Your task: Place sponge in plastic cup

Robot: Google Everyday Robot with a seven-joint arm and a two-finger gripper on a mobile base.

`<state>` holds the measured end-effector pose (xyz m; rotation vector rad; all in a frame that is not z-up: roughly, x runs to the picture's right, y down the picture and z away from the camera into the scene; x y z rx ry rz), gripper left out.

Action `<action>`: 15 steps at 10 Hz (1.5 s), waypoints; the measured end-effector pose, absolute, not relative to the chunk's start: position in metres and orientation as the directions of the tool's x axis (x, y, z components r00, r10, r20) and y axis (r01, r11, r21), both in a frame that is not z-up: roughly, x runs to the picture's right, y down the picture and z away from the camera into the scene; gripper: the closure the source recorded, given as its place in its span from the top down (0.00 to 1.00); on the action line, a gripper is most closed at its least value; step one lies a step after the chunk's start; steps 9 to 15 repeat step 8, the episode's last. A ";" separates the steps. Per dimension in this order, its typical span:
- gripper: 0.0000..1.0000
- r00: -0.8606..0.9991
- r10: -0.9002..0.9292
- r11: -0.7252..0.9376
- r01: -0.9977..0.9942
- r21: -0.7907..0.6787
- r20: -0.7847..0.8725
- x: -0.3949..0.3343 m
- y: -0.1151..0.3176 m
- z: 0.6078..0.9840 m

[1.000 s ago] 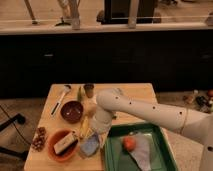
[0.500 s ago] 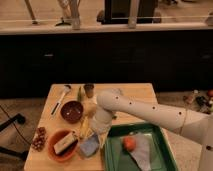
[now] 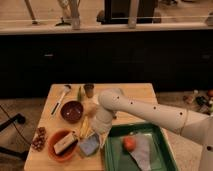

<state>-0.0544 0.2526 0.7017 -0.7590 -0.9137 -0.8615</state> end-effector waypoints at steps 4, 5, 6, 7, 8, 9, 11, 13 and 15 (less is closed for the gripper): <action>0.80 0.342 -0.293 0.451 0.873 -0.187 0.893 -0.052 0.251 0.701; 0.80 0.343 -0.294 0.452 0.872 -0.187 0.892 -0.048 0.250 0.700; 0.80 0.345 -0.294 0.454 0.871 -0.188 0.892 -0.046 0.250 0.699; 0.80 0.348 -0.292 0.460 0.868 -0.189 0.891 -0.042 0.249 0.699; 0.80 0.352 -0.288 0.469 0.863 -0.189 0.891 -0.034 0.250 0.701; 0.80 0.352 -0.288 0.469 0.863 -0.189 0.891 -0.034 0.250 0.701; 0.80 0.352 -0.288 0.469 0.863 -0.189 0.891 -0.034 0.250 0.701; 0.80 0.352 -0.288 0.469 0.863 -0.189 0.891 -0.034 0.250 0.701; 0.80 0.352 -0.288 0.469 0.863 -0.189 0.891 -0.034 0.250 0.701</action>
